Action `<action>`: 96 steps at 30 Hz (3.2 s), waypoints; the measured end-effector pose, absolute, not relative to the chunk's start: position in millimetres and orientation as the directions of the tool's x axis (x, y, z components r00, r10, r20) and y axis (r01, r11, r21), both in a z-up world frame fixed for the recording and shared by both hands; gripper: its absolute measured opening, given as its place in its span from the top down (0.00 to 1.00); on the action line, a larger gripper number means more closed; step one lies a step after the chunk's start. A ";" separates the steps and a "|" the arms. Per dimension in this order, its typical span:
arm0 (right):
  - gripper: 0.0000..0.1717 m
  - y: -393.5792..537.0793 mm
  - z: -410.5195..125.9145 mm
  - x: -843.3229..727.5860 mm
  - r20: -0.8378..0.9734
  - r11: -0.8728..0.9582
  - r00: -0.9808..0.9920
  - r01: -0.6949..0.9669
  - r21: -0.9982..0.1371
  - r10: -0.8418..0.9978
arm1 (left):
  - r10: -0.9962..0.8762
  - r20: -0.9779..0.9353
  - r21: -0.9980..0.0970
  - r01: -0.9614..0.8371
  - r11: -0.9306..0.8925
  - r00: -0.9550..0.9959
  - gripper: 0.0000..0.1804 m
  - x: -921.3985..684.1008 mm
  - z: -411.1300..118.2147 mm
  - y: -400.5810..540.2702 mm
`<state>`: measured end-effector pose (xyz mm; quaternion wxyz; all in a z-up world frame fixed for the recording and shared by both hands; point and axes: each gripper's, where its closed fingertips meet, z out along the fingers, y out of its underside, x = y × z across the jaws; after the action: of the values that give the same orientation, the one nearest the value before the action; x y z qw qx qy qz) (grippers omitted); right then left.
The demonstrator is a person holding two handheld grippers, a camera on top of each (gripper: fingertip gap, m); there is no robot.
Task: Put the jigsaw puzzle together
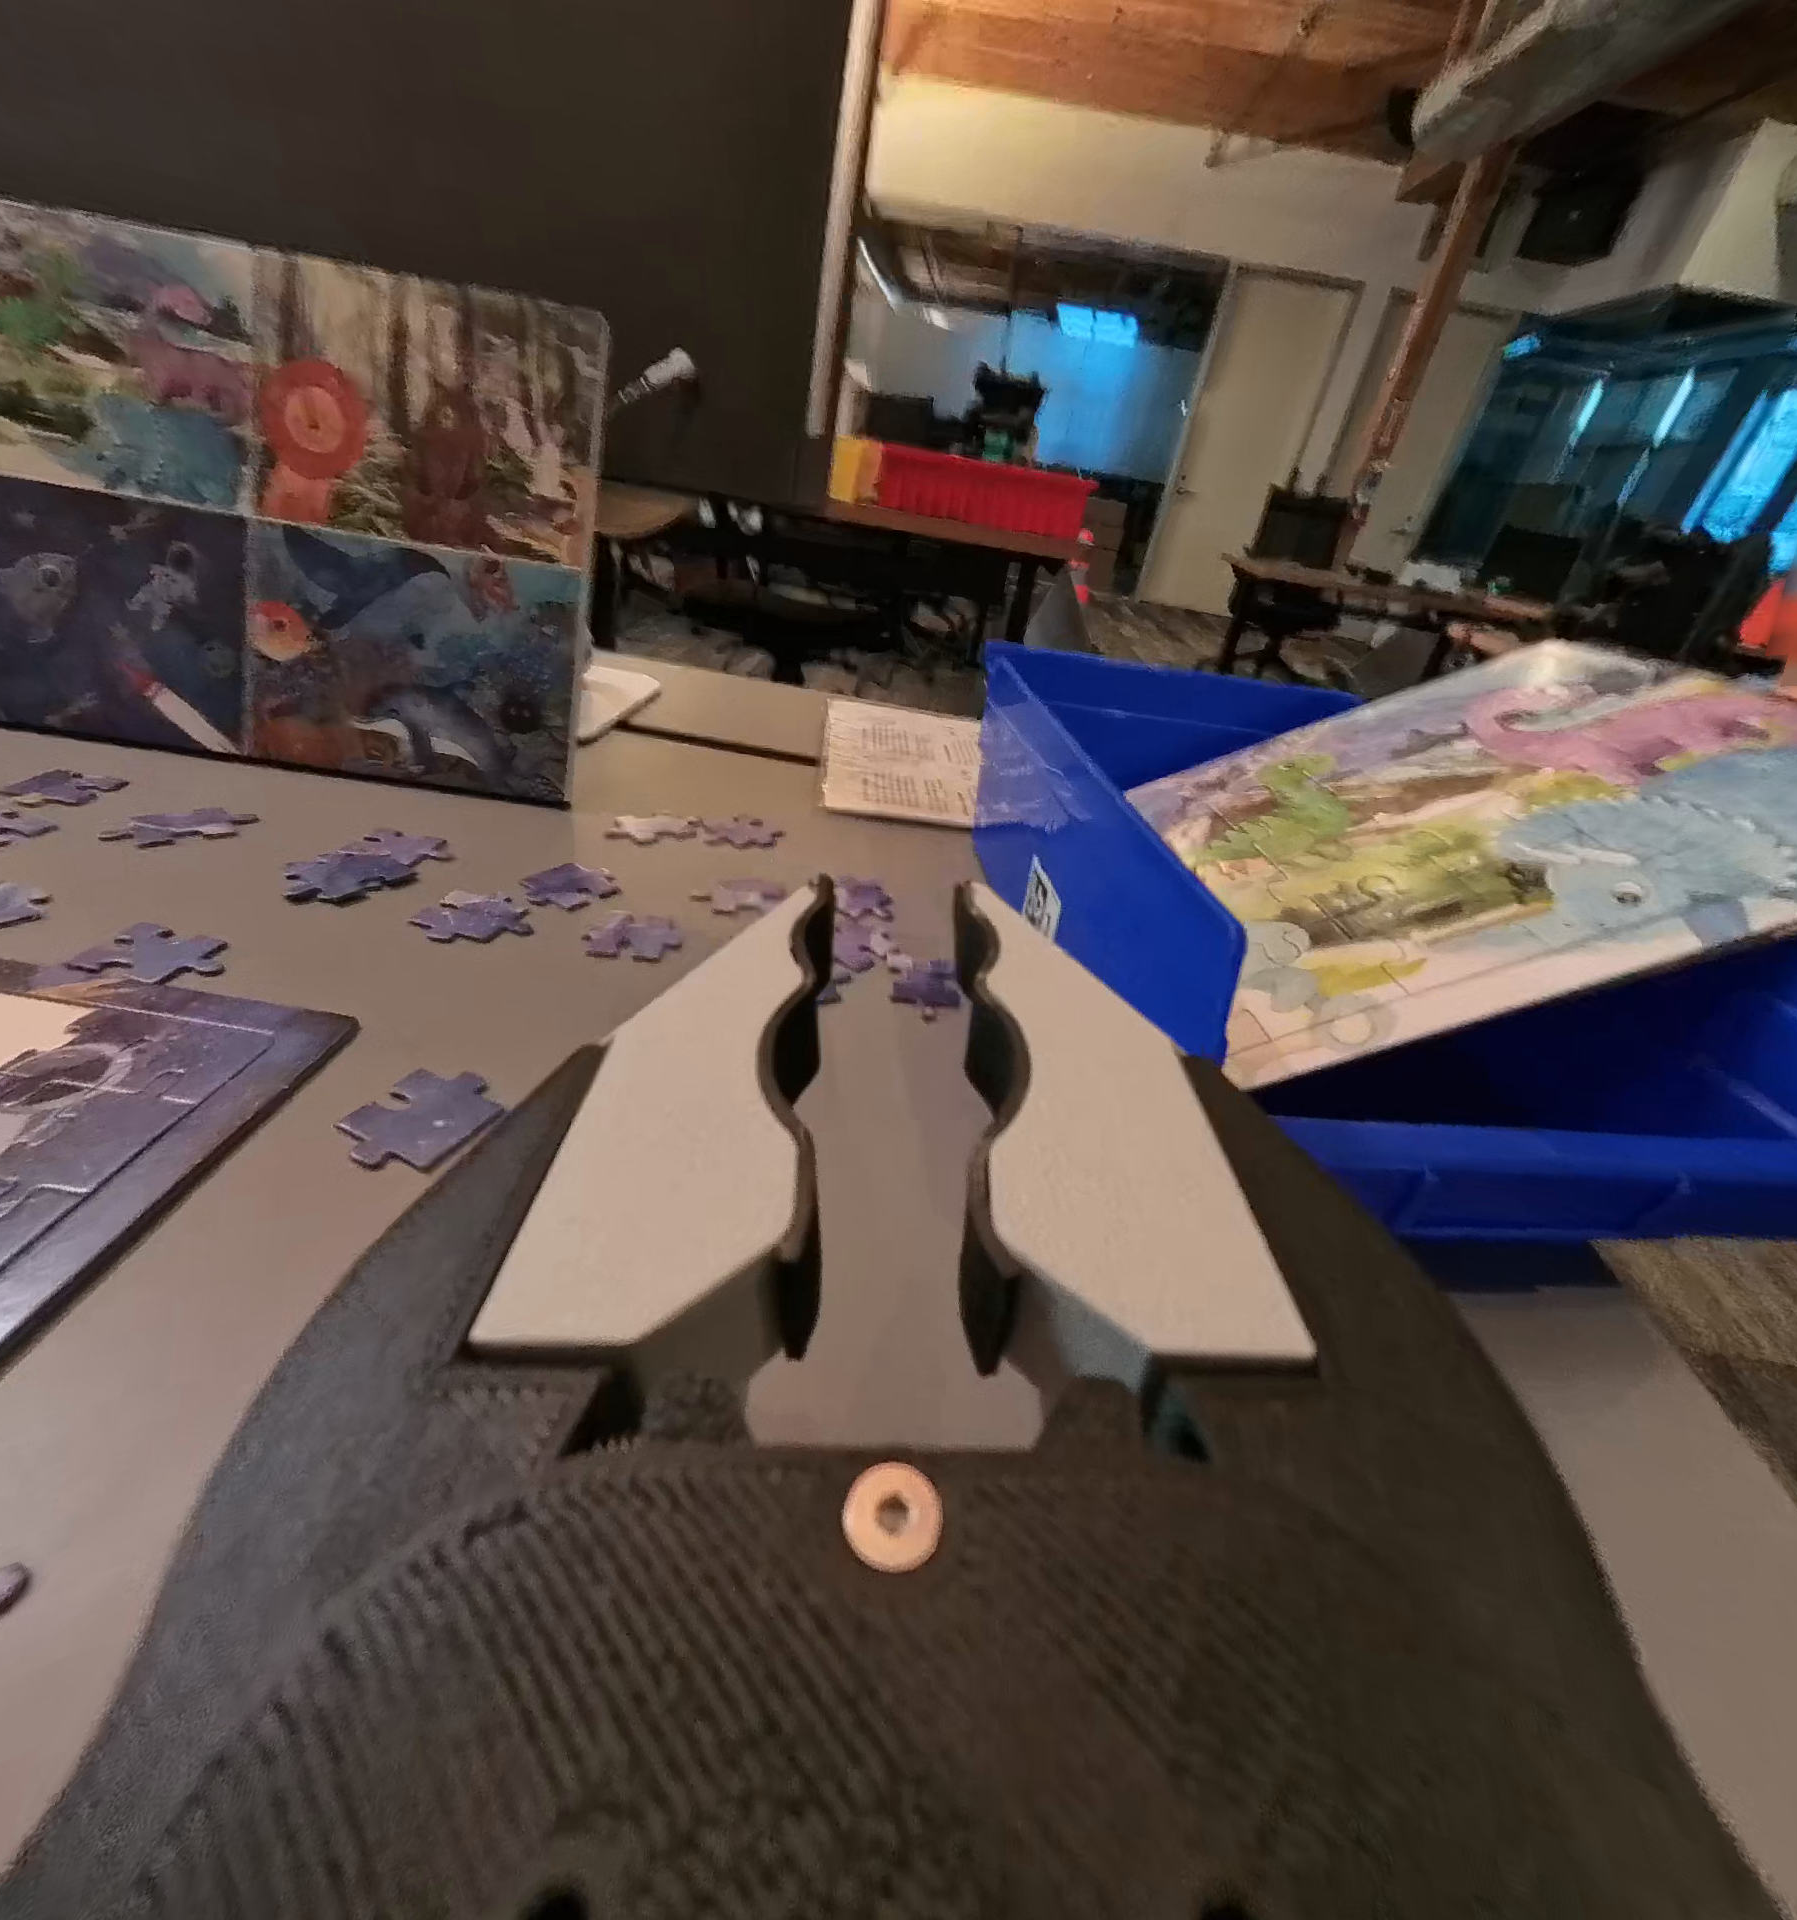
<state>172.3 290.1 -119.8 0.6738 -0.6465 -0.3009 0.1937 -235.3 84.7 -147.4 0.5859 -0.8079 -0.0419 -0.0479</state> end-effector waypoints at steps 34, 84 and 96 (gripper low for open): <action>0.86 423.9 -222.5 46.2 0.023 -0.398 0.630 0.518 -0.757 0.776 | -0.008 0.118 -0.938 0.109 -0.328 0.993 0.88 -229.5 -150.2 86.5; 0.91 437.6 -212.8 61.8 -0.008 -0.441 0.720 0.416 -0.795 0.694 | -0.014 0.115 -0.937 0.104 -0.333 0.993 0.87 -227.7 -151.1 87.0; 0.91 432.5 -221.4 59.7 -0.021 -0.464 0.699 0.451 -0.762 0.715 | -0.014 0.113 -0.936 0.102 -0.337 0.994 0.87 -227.6 -151.9 87.0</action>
<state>59.7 432.5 -221.4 0.3834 -0.8381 -0.3480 0.1719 -227.6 87.0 -151.9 0.5751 -0.8161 -0.0269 -0.0502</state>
